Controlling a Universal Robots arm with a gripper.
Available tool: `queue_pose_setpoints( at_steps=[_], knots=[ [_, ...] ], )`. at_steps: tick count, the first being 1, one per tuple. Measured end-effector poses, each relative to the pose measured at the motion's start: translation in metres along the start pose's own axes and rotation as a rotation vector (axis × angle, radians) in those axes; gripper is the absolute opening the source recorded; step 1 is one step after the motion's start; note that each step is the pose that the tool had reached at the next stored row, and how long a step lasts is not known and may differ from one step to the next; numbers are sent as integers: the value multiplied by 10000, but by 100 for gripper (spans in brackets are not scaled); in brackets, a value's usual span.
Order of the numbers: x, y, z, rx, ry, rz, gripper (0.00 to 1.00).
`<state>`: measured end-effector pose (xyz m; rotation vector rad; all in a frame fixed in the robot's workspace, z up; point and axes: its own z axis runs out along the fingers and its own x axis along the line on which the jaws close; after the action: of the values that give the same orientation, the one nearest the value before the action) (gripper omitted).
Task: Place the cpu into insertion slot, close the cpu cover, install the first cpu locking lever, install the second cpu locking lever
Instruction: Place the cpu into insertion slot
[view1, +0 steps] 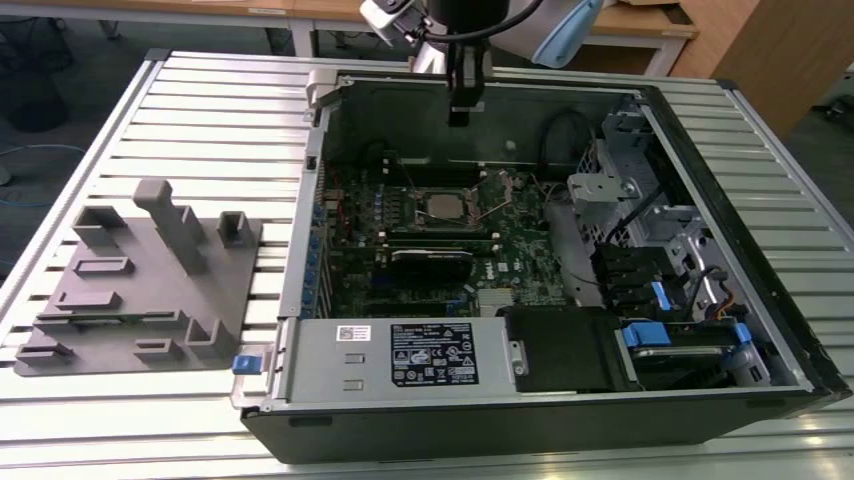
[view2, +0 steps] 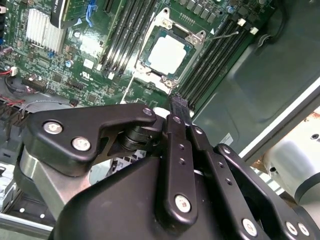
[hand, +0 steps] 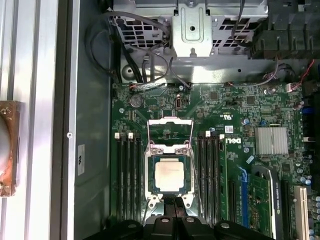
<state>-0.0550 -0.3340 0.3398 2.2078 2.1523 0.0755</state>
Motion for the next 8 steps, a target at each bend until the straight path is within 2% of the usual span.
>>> queue_pose_setpoints(
  at_steps=[8],
  knots=[
    [0, -7, 93, 0, 1, -1, 10]
  ],
)
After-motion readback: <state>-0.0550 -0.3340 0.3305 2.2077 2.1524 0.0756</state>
